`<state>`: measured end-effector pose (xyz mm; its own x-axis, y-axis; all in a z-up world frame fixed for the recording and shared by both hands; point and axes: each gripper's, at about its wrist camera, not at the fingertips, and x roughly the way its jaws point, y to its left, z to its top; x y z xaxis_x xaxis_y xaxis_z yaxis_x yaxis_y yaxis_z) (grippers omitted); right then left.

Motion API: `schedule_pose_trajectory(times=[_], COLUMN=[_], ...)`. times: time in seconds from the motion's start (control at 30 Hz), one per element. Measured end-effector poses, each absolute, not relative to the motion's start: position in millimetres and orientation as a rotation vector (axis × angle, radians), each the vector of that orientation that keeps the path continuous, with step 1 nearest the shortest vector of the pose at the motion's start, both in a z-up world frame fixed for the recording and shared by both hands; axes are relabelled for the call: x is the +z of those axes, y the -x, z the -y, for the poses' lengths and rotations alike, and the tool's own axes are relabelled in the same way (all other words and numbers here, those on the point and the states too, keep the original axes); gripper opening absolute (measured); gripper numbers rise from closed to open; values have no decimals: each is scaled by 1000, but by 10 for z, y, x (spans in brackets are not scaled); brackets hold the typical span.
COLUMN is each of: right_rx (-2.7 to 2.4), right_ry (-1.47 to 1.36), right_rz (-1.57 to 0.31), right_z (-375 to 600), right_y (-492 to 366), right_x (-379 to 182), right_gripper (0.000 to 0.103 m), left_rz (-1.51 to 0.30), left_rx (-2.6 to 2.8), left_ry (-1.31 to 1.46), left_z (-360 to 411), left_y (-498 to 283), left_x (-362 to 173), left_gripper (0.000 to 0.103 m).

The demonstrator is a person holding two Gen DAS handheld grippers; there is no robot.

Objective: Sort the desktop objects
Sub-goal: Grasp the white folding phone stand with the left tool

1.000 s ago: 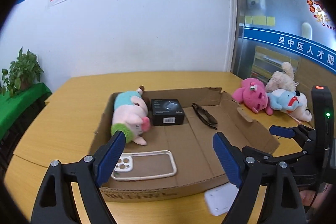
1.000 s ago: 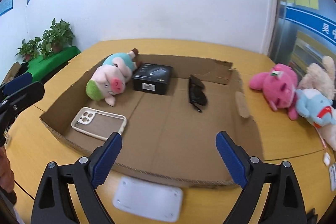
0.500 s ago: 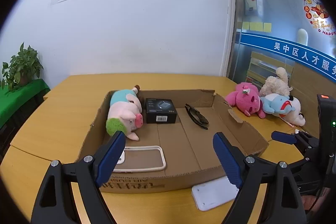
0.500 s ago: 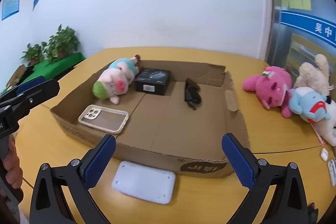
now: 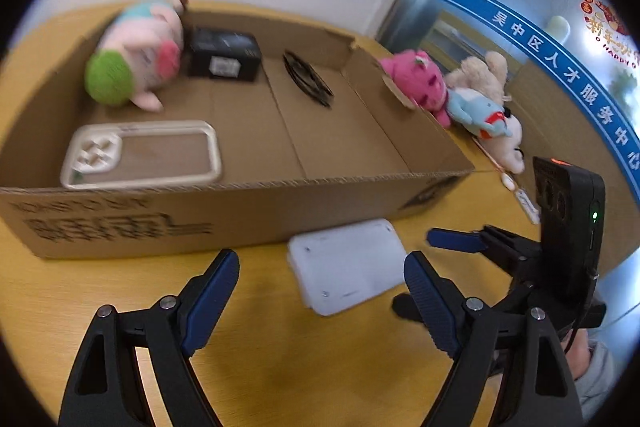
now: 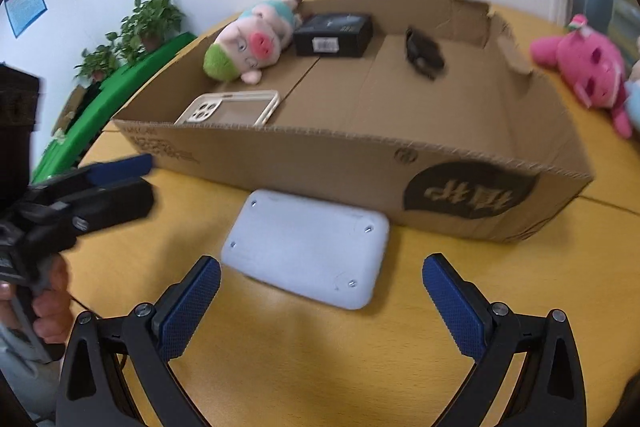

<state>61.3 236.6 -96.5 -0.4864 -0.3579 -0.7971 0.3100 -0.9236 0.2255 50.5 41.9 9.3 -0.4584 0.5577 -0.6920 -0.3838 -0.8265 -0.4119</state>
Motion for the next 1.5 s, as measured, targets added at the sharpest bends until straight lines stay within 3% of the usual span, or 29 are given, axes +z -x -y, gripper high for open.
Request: schedule_pose_trajectory(times=[0.13, 0.5, 0.73, 1.0, 1.13, 1.3, 1.5], right_rx=[-2344, -2277, -2303, -2343, -2333, -2320, -2257], right_ry=[-1351, -1324, -1220, -1022, -1087, -1210, -1260], right_rz=[62, 102, 160, 75, 31, 213, 216], right_z=[-2338, -2296, -2296, -2140, -2060, -2337, -2316], right_y=[-579, -414, -527, -1039, -1039, -758, -533], right_x=[-1103, -1229, -1093, -882, -981, -1134, -1276], right_gripper=[103, 103, 103, 102, 102, 102, 103], left_rz=[343, 304, 304, 251, 258, 366, 297], left_rx=[2125, 2112, 2169, 2214, 2216, 2128, 2094], left_ry=[1245, 1329, 1223, 1092, 1190, 1307, 1357], left_z=[-579, -750, -645, -587, -502, -483, -633], left_y=[-355, -199, -360, -692, -608, -301, -256], left_x=[-147, -407, -233, -26, -152, -336, -400], left_gripper=[83, 69, 69, 69, 69, 69, 68])
